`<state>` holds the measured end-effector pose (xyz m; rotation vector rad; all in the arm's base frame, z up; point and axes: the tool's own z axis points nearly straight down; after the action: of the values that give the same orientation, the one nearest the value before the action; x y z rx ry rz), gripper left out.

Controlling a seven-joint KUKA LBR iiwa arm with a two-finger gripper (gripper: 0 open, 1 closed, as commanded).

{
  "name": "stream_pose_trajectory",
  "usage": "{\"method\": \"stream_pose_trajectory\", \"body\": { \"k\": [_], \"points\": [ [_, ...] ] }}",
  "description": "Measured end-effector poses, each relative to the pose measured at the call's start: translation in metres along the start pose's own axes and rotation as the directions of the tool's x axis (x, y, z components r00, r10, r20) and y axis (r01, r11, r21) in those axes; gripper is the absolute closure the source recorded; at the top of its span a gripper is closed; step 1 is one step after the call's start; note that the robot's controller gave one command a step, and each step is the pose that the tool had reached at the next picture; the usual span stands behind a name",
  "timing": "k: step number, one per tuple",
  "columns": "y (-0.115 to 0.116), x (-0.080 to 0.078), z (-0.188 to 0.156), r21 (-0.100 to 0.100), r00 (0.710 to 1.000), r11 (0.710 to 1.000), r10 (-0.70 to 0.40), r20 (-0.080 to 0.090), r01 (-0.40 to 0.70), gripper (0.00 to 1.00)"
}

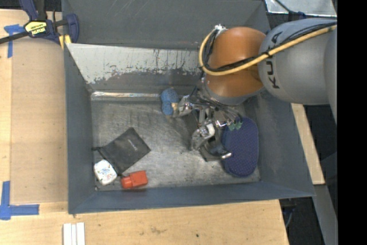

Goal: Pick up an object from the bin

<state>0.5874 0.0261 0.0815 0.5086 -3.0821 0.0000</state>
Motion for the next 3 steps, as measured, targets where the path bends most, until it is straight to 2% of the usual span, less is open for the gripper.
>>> {"method": "stream_pose_trajectory", "body": {
  "k": [1,2,3],
  "points": [
    [-0.080,0.035,-0.015,0.002,0.992,0.993,0.122,0.022,-0.122,0.00],
    [-0.121,0.026,0.000,-0.009,0.990,0.990,0.142,0.026,-0.141,0.00],
    [-0.025,-0.007,-0.064,0.000,0.997,0.997,0.071,0.029,-0.071,0.00]
  ]
}}
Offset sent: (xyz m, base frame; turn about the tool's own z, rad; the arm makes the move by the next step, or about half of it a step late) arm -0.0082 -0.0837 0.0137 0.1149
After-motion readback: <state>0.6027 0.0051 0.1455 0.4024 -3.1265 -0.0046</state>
